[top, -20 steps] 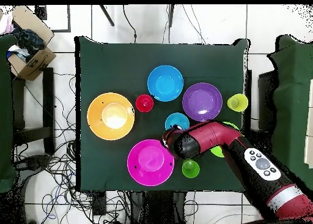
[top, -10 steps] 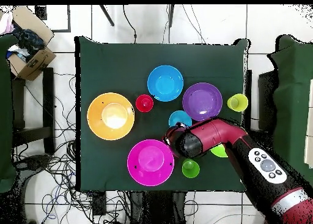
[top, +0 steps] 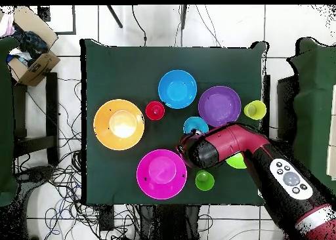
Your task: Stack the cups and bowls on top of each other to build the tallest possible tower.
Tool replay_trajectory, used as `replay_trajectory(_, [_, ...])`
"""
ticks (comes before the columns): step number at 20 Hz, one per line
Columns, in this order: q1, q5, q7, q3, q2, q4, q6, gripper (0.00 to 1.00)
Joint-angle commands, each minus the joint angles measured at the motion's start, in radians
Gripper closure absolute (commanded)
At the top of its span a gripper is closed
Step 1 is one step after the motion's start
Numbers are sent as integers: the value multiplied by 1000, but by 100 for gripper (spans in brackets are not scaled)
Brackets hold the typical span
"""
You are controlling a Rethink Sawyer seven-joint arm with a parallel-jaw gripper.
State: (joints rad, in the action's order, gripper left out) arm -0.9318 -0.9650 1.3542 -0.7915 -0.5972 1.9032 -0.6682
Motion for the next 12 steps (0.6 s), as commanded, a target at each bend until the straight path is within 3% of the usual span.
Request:
replay_trajectory(1, [-8,2,-362,-61,-42,80,-106,100])
replay_trajectory(12, [-34,46,-356,-134,-122,182,-118,100])
